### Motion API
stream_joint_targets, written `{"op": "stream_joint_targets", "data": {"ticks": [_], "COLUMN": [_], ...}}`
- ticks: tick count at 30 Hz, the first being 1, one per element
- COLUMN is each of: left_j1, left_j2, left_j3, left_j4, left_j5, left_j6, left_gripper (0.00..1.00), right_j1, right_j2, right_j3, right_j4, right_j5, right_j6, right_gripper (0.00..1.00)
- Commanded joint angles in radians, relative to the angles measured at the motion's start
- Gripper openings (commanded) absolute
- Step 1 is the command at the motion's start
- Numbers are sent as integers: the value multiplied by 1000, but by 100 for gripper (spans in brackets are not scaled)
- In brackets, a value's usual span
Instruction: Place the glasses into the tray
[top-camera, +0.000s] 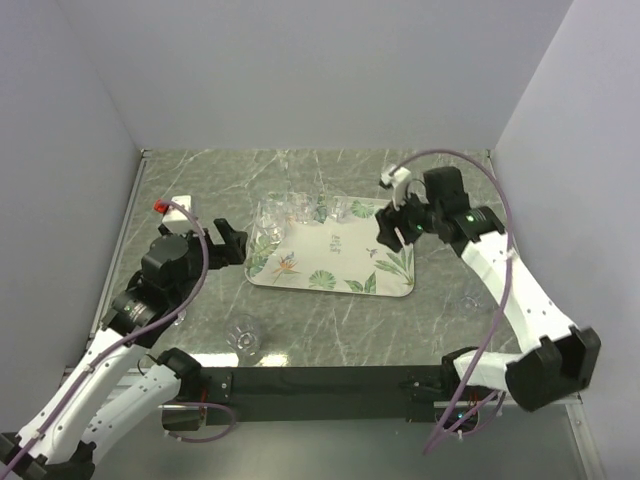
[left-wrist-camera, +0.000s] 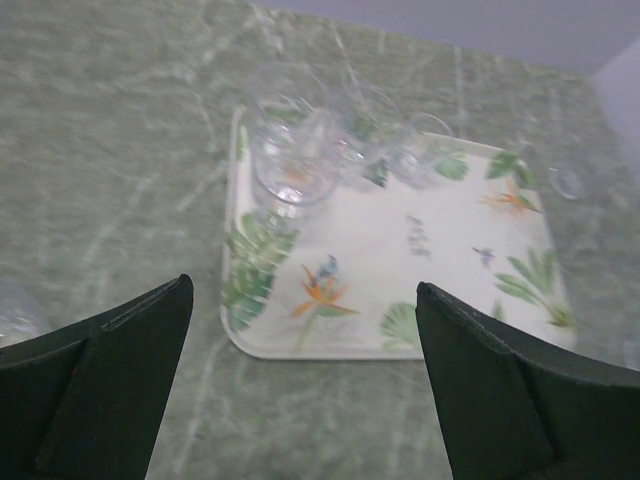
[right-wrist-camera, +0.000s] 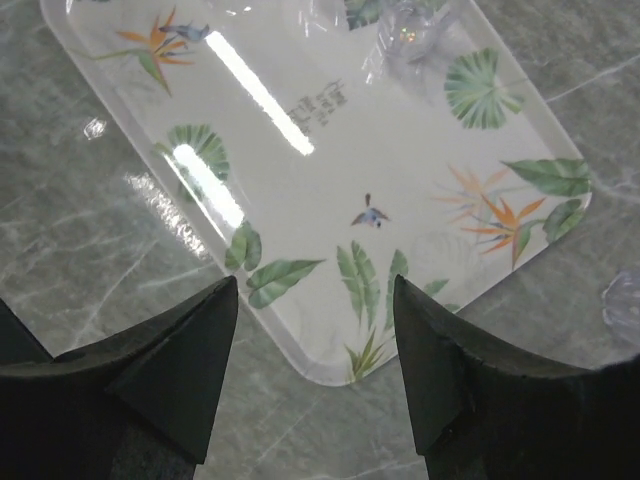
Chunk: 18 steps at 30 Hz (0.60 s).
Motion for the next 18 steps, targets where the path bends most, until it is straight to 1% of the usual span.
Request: {"op": "stream_joint_targets", "data": {"ticks": [1,5,6,9,12,18], "left_j1": [-2,-2,-2,-3,-2,-3], "left_j2": [-25,-56,-62,-72,-70,-75], "left_j3": [55,47,48,45,39,4], "left_j4": [-130,-213,-226,-269,-319,-382], "left_j5": [134,195,205,265,306,369], "left_j6": [-189,-307,-327,-388,-433,-482], "left_gripper": [99,100,99,99,99,99], "right_j1": [-66,-172,-186,-227,-281,-315], "right_j2": [-116,-219,-228,-259,-282,-290], "right_j3": [-119,-234,-279,-326,-346,-351], "right_j4": [58,114,122,133,144,136], "right_j5": [-128,-225,-252,-292,-329,-357], "right_j6": [-41,-21,-11,-20,-14,-17], "right_gripper": [71,71,71,71,71,70]}}
